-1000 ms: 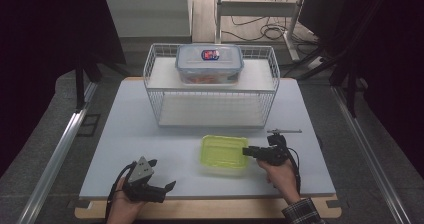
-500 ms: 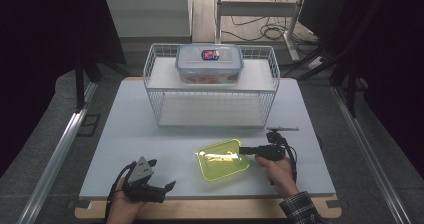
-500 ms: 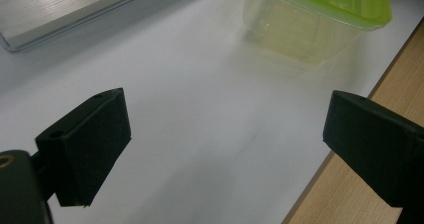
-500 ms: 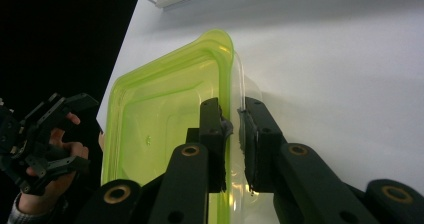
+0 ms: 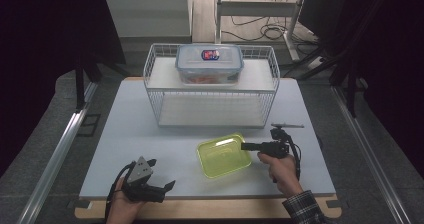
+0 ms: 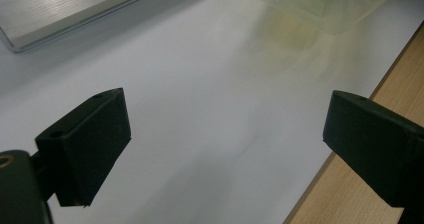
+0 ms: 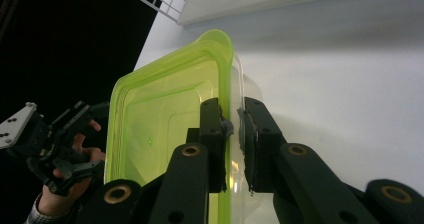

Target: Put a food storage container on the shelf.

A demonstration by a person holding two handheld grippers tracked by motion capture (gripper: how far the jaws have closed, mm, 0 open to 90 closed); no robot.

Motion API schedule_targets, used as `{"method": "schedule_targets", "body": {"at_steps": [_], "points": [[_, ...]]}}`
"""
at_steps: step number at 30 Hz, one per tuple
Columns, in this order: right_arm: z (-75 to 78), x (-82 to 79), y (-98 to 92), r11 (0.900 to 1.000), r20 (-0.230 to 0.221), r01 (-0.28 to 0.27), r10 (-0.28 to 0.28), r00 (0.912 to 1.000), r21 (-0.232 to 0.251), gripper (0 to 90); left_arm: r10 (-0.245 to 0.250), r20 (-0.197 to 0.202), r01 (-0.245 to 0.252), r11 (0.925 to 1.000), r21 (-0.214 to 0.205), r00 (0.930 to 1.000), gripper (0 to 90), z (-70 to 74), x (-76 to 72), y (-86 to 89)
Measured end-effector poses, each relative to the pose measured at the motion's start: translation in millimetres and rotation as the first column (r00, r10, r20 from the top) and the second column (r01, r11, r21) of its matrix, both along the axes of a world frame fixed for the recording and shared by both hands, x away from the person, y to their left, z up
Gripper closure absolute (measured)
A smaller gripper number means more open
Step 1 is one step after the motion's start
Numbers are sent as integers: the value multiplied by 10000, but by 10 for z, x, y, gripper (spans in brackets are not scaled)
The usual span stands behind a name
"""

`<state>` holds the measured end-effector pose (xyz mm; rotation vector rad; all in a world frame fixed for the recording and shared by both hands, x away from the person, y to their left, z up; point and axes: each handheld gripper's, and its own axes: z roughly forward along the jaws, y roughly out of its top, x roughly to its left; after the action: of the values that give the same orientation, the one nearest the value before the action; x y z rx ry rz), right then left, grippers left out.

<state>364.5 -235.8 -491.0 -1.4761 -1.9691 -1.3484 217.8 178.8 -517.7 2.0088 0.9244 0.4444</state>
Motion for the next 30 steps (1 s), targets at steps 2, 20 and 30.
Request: {"method": "schedule_targets", "body": {"at_steps": [2, 20, 30], "points": [[47, -6, -3, 10000, 59, -27, 27, 10000, -7, 803, -5, -4, 5, 10000, 3, 10000, 49, -1, 1, -1], [482, 18, -18, 9982, 673, 40, -79, 9977, 591, 803, -8, 5, 8, 10000, 15, 10000, 49, -3, 0, -5], [776, 69, -5, 9973, 944, 140, -208, 9953, 725, 803, 10, -18, -10, 10000, -44, 10000, 49, -3, 4, 2]]}}
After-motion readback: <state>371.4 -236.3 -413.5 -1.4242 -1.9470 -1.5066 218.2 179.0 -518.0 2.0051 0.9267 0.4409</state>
